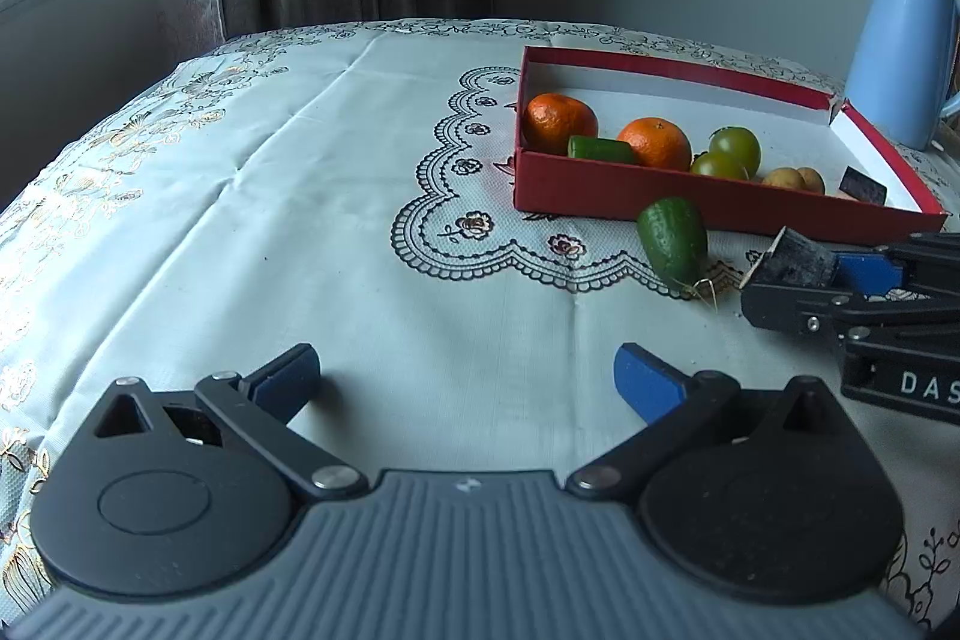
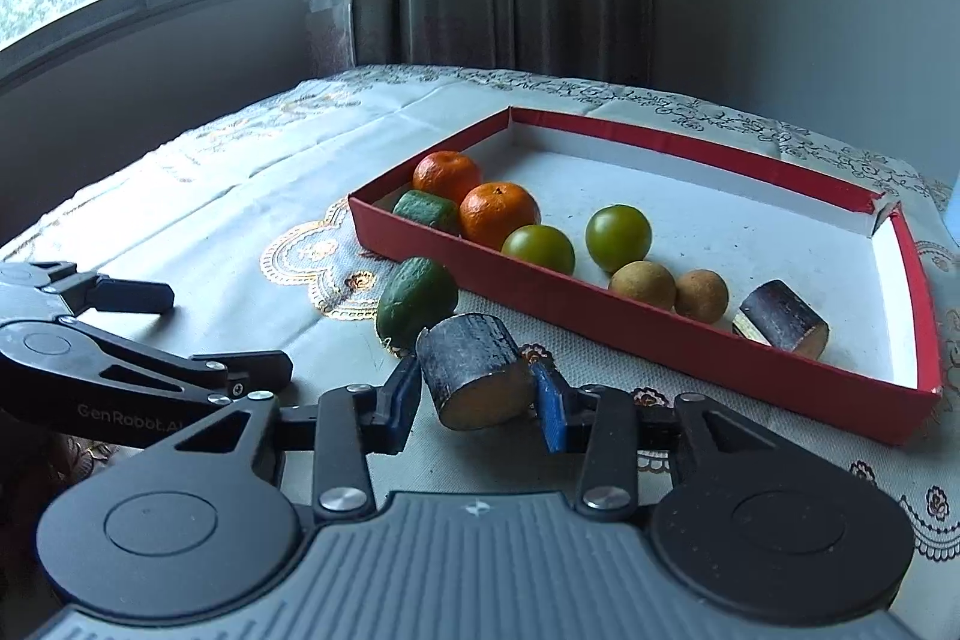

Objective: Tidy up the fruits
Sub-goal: 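Move the right tool to the dark sugarcane piece and grasp it, then carry the sugarcane piece into the red tray and open the right tool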

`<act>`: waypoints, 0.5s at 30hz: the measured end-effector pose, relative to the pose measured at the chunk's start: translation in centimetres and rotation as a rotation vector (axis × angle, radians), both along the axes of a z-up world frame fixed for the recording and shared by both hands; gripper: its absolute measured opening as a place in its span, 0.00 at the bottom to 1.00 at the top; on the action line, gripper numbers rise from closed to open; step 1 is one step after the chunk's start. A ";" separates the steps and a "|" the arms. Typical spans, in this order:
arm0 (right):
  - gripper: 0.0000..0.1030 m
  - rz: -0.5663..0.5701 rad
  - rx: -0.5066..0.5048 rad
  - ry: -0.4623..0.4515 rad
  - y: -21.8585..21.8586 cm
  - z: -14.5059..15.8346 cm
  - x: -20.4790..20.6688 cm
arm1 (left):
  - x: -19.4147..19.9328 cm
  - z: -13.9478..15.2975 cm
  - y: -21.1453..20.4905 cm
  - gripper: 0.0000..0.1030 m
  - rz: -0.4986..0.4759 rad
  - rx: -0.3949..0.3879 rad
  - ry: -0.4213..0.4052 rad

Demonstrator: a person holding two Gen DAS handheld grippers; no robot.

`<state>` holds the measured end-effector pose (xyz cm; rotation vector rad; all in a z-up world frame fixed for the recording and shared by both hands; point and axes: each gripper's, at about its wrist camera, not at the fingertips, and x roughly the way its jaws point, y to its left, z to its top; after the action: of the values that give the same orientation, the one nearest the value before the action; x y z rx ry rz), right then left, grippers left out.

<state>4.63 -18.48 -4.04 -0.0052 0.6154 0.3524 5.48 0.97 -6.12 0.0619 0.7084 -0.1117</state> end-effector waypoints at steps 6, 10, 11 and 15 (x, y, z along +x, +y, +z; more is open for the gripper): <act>0.39 -0.030 0.003 -0.029 -0.8 0.4 -1.8 | 0.0 0.0 0.0 1.00 0.000 0.000 0.000; 0.39 -0.063 0.018 -0.042 -2.0 0.6 -2.6 | 0.0 0.0 0.0 1.00 0.000 0.000 0.000; 0.39 -0.073 0.018 -0.046 -2.5 0.7 -2.8 | 0.0 0.0 0.0 1.00 0.000 -0.001 0.000; 0.39 -0.118 0.021 -0.049 -4.3 0.6 -3.2 | 0.0 0.0 0.0 1.00 0.000 0.000 0.000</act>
<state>1.40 -22.75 -3.44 0.0424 0.5611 0.2441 5.50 1.00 -6.14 0.0615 0.7083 -0.1120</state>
